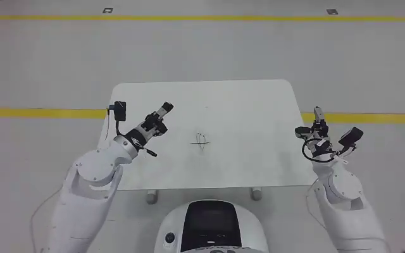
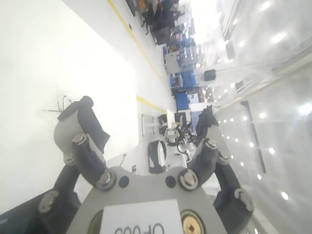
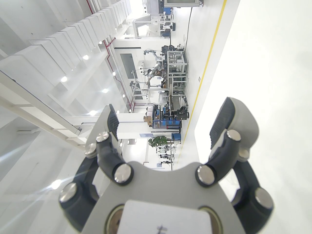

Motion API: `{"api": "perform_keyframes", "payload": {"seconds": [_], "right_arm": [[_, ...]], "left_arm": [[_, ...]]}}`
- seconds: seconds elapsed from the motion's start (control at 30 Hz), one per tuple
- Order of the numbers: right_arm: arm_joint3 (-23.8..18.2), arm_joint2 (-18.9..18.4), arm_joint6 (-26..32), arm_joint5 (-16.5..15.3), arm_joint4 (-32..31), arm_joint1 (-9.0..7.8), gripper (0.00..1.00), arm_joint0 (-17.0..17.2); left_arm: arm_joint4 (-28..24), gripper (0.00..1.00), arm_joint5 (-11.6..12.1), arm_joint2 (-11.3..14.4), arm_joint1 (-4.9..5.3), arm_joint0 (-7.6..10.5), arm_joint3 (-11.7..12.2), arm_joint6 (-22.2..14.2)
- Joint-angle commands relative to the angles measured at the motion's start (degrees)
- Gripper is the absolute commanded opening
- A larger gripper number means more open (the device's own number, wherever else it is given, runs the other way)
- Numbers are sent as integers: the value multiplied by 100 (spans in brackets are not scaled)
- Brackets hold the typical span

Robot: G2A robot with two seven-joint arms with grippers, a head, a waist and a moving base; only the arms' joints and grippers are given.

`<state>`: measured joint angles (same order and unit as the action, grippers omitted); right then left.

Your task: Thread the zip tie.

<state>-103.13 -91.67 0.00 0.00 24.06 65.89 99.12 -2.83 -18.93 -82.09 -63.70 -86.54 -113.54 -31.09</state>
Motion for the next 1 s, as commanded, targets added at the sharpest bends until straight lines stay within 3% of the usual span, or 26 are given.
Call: {"api": "perform_keyframes", "payload": {"seconds": [0.0, 0.3, 0.37, 0.47, 0.53, 0.63, 0.7, 0.97], "right_arm": [[0, 0, 0, 0, 0, 0, 100, 0], [0, 0, 0, 0, 0, 0, 100, 0], [0, 0, 0, 0, 0, 0, 100, 0], [0, 0, 0, 0, 0, 0, 100, 0], [0, 0, 0, 0, 0, 0, 100, 0], [0, 0, 0, 0, 0, 0, 100, 0], [0, 0, 0, 0, 0, 0, 100, 0], [0, 0, 0, 0, 0, 0, 100, 0]], "left_arm": [[503, 100, -55, 187, 8, 169, 106, -34], [503, 100, -55, 187, 8, 169, 106, -34], [751, 100, -55, 348, 18, 279, 34, -204], [1231, 100, -55, 616, 26, 623, 259, -553], [1682, 100, -55, 828, 12, 841, 531, -730], [1667, 100, -55, 982, -56, 1006, 908, -860], [1596, 100, -55, 991, -93, 1005, 1021, -886], [1596, 100, -55, 991, -93, 1005, 1021, -886]]}}
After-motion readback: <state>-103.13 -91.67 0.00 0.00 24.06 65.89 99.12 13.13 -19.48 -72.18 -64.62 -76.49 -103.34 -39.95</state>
